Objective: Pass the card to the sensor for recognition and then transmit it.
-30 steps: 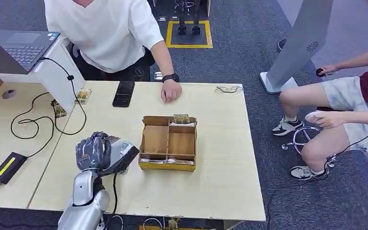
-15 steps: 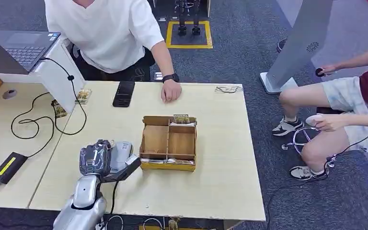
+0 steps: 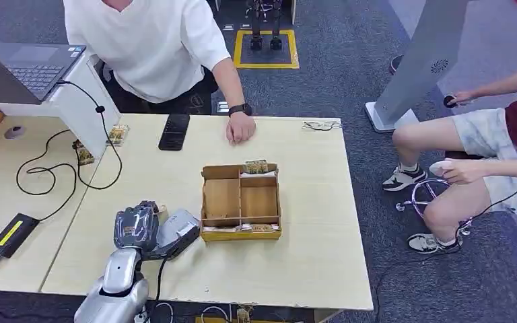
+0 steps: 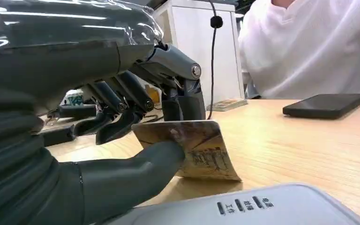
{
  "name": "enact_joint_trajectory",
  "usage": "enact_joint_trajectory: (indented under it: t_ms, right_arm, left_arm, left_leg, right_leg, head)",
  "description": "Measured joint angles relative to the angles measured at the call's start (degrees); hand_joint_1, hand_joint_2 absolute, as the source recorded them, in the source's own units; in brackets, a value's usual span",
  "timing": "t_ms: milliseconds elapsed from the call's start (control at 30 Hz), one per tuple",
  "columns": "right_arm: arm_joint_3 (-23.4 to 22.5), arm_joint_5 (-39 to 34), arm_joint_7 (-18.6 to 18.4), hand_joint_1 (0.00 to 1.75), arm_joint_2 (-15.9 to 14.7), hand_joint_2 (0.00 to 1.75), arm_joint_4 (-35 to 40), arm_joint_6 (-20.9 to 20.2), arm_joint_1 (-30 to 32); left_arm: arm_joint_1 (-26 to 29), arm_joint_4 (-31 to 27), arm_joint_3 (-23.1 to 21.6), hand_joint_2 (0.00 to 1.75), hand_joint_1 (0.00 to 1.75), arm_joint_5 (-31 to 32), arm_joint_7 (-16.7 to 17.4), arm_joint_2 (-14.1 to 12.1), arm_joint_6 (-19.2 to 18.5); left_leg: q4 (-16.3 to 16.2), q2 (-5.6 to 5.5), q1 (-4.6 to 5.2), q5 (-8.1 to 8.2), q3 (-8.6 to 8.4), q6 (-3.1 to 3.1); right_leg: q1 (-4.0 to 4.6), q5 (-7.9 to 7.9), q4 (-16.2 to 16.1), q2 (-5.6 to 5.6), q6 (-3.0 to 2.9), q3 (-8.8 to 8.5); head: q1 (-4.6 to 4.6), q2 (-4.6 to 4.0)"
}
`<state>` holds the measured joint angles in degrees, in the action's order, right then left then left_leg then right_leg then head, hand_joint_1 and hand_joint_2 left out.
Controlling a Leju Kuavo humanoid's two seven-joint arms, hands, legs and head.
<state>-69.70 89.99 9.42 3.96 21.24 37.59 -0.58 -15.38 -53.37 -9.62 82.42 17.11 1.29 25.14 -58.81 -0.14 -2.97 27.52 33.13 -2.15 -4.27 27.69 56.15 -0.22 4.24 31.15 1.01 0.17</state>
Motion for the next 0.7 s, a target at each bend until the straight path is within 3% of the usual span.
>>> enact_joint_trajectory:
  t_ms: [400,700]
  right_arm:
    - [0.2,0.0,-0.2,0.00,0.0,1.75,0.1,0.1,0.0]
    - [0.8,0.0,0.3,0.00,0.0,1.75,0.1,0.4,0.1]
  left_arm:
    - [0.1,0.0,0.0,1.75,1.75,-1.3,-0.3,0.0,0.7]
    - [1.5,-1.4,0.0,1.75,1.75,-8.0,-5.9,0.4,9.7]
  left_leg:
    - [0.0,0.00,0.00,-0.01,-0.02,0.00]
    - [0.0,0.00,0.00,-0.01,0.00,0.00]
  right_leg:
    - [0.00,-0.02,0.0,0.00,0.02,-0.02]
    - [0.00,-0.02,0.0,0.01,0.02,0.04]
  head:
    - [0.00,0.00]
    - [0.00,0.00]
